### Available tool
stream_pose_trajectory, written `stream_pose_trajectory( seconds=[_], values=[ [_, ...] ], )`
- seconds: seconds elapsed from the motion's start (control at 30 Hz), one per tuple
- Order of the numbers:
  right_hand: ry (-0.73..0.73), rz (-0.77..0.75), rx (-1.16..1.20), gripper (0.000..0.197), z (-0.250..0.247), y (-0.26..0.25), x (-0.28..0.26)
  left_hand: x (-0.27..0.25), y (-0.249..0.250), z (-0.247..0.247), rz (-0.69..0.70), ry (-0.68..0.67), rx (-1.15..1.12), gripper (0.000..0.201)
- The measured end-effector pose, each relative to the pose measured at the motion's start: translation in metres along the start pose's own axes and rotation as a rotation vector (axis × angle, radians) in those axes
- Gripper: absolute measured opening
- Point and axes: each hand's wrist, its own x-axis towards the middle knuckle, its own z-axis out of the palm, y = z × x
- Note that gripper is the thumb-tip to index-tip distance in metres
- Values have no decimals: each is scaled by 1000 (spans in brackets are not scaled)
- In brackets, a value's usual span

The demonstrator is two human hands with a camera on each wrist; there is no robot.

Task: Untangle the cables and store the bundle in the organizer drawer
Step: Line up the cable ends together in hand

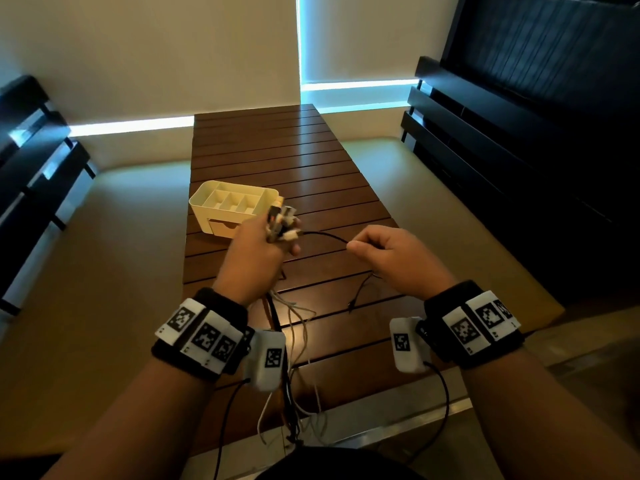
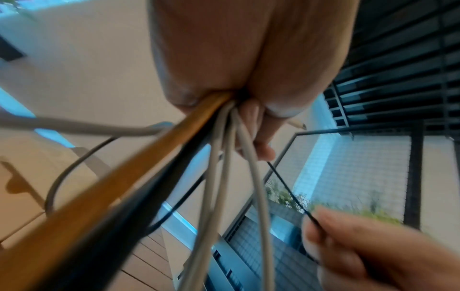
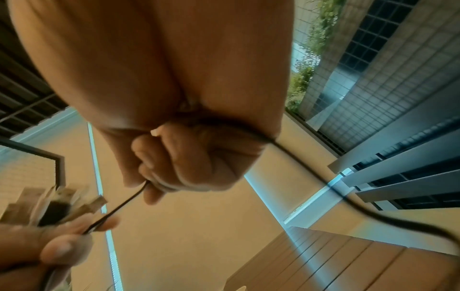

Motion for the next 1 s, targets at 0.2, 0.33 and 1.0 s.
stream_pose_trajectory(
  seconds=[0.2,0.33,1.0],
  values=[
    [4,27,-45,17,-7,1,-1,9,-10,-9,-45,-38,217,16],
    [-152,67,-260,15,-9,-6,4,11,-6,0,46,26,386,21],
    [-19,25,125,18,2,10,-8,8,-11,-18,5,14,-29,27]
  ],
)
